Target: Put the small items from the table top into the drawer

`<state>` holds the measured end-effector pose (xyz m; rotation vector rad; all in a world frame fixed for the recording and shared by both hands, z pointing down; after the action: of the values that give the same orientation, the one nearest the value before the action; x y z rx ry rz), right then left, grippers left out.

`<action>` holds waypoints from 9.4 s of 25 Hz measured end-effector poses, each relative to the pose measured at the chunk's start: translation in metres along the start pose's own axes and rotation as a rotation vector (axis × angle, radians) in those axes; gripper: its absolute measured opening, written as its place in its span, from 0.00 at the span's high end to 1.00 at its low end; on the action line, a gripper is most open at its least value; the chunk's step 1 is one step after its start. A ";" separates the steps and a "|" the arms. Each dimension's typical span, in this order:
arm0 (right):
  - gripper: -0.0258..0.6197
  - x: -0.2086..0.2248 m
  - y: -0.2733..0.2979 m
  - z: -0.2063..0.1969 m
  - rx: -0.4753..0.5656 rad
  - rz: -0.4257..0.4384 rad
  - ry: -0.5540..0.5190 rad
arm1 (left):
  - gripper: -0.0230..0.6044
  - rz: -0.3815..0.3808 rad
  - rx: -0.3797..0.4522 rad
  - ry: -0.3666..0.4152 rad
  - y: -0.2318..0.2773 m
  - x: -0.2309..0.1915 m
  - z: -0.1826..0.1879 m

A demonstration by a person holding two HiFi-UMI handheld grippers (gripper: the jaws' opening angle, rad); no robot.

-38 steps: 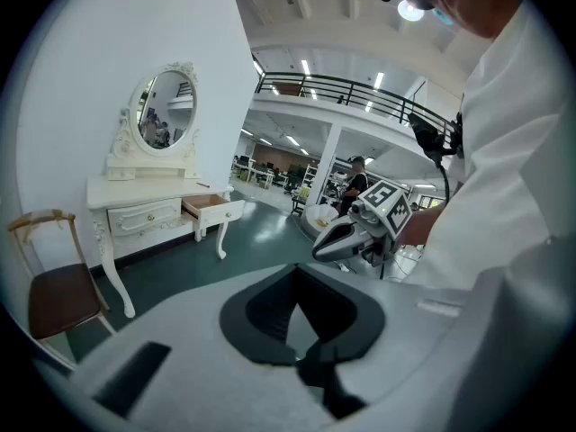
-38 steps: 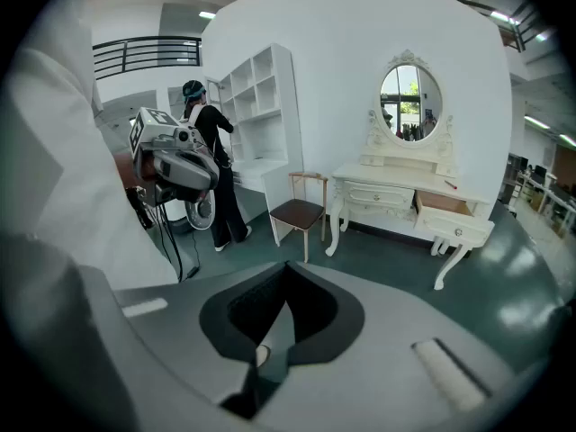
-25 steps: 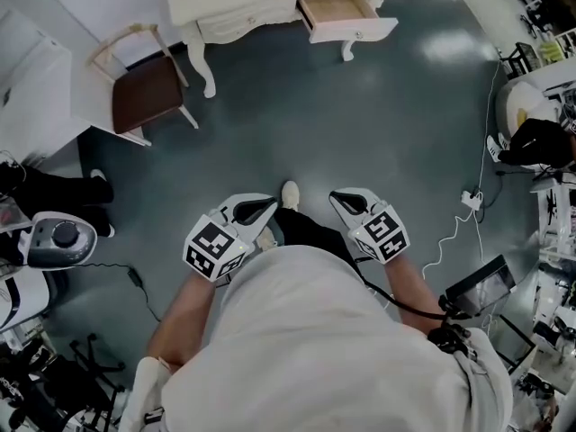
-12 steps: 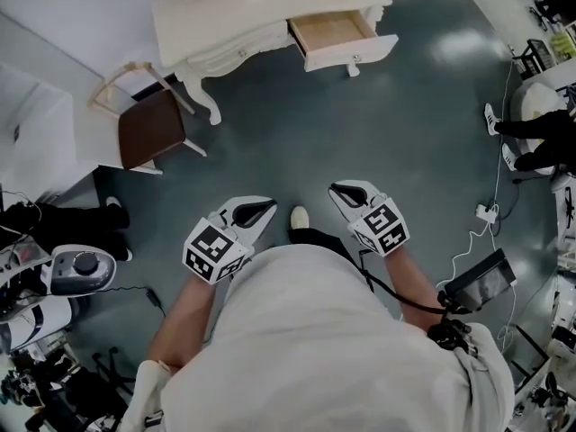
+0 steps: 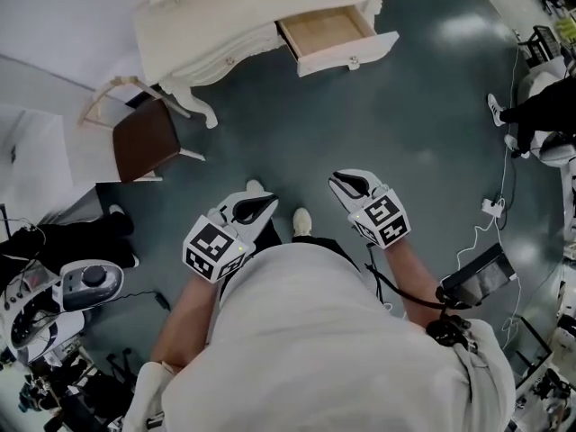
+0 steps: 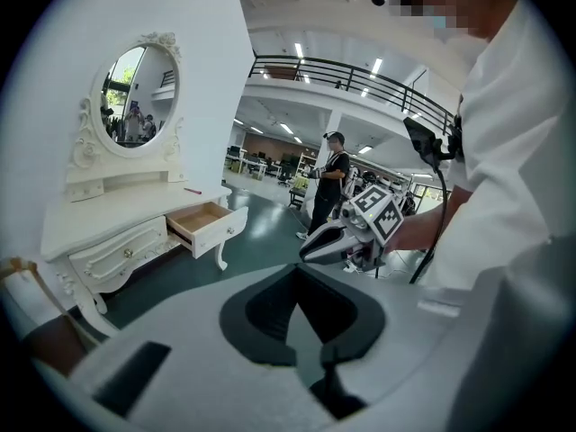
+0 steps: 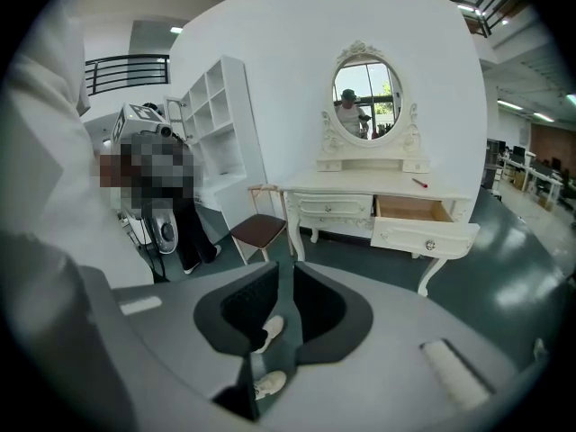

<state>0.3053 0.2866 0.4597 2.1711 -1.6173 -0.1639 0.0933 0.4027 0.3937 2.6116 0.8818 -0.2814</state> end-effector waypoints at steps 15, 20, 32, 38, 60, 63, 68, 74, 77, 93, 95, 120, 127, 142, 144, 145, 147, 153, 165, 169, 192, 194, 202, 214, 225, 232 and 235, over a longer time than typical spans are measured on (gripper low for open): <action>0.87 0.098 0.122 0.091 -0.047 -0.182 0.004 | 0.96 -0.178 0.015 0.039 0.047 -0.195 0.083; 0.87 0.126 0.161 0.118 -0.043 -0.259 0.012 | 0.96 -0.231 -0.023 0.053 0.050 -0.256 0.094; 0.88 0.248 0.195 0.160 -0.024 -0.309 -0.024 | 0.96 -0.214 -0.025 -0.001 0.108 -0.315 0.117; 0.88 0.352 0.217 0.188 -0.017 -0.274 -0.066 | 0.96 -0.092 0.004 -0.004 0.158 -0.341 0.164; 0.82 0.594 0.347 0.178 -0.112 -0.185 -0.036 | 0.96 0.221 -0.017 -0.086 0.253 -0.382 0.214; 0.82 0.599 0.358 0.179 -0.124 -0.177 -0.039 | 0.96 0.255 -0.015 -0.097 0.247 -0.376 0.215; 0.82 0.609 0.372 0.183 -0.143 -0.174 -0.034 | 0.96 0.299 -0.011 -0.109 0.240 -0.366 0.219; 0.82 0.619 0.387 0.180 -0.170 -0.170 -0.014 | 0.96 0.335 -0.014 -0.121 0.233 -0.361 0.220; 0.83 0.623 0.392 0.172 -0.183 -0.166 0.002 | 0.96 0.346 -0.013 -0.126 0.232 -0.360 0.217; 0.89 0.607 0.385 0.172 -0.156 -0.248 0.044 | 0.96 0.325 0.017 -0.116 0.204 -0.366 0.205; 0.89 0.601 0.377 0.175 -0.147 -0.264 0.051 | 0.96 0.307 0.022 -0.105 0.200 -0.364 0.205; 0.89 0.446 0.294 0.145 -0.097 -0.463 0.150 | 0.96 0.072 0.056 -0.011 0.092 -0.355 0.162; 0.89 0.404 0.282 0.126 -0.111 -0.491 0.175 | 0.96 0.026 0.053 0.003 0.065 -0.349 0.148; 0.89 0.394 0.287 0.100 -0.193 -0.492 0.232 | 0.96 0.035 0.053 0.005 0.052 -0.345 0.143; 0.89 0.404 0.293 0.100 -0.217 -0.485 0.232 | 0.96 0.049 0.053 0.001 0.058 -0.348 0.147; 0.89 0.411 0.297 0.099 -0.232 -0.478 0.235 | 0.96 0.057 0.051 -0.003 0.063 -0.351 0.149; 0.89 0.422 0.304 0.097 -0.264 -0.460 0.241 | 0.96 0.072 0.048 -0.009 0.071 -0.354 0.153; 0.89 0.453 0.319 0.089 -0.334 -0.422 0.245 | 0.96 0.114 0.040 -0.027 0.093 -0.357 0.163; 0.89 0.514 0.360 0.067 -0.455 -0.324 0.244 | 0.96 0.199 0.005 -0.069 0.143 -0.365 0.183; 0.89 0.532 0.372 0.052 -0.469 -0.326 0.281 | 0.96 0.237 -0.006 -0.083 0.155 -0.366 0.186; 0.88 0.555 0.413 0.008 -0.463 -0.295 0.402 | 0.96 0.346 -0.046 -0.173 0.179 -0.376 0.182; 0.88 0.557 0.413 0.007 -0.466 -0.290 0.401 | 0.96 0.346 -0.047 -0.176 0.180 -0.376 0.182; 0.83 0.546 0.419 0.012 -0.478 -0.277 0.375 | 0.96 0.340 -0.038 -0.175 0.166 -0.379 0.180; 0.83 0.539 0.406 0.036 -0.475 -0.324 0.306 | 0.96 0.273 0.003 -0.143 0.151 -0.392 0.176; 0.91 0.483 0.358 0.068 -0.418 -0.387 0.209 | 0.96 0.166 0.054 -0.106 0.111 -0.383 0.162; 0.96 0.424 0.335 0.081 -0.366 -0.420 0.201 | 0.96 0.100 0.073 -0.080 0.077 -0.386 0.147; 0.96 0.398 0.315 0.084 -0.336 -0.400 0.208 | 0.96 0.081 0.081 -0.064 0.070 -0.373 0.146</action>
<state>0.1226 -0.1812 0.5723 2.1354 -0.9529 -0.2930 -0.1666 0.0894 0.3918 2.6885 0.7557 -0.3831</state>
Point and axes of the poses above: the fingertips, and each gripper's own axes: y forward along the fingers, x to its right, z out of its top, the point moved 9 cm from there along -y, backward along the fingers, and after that the axes turned 13 degrees about x, right-handed, at the moved point
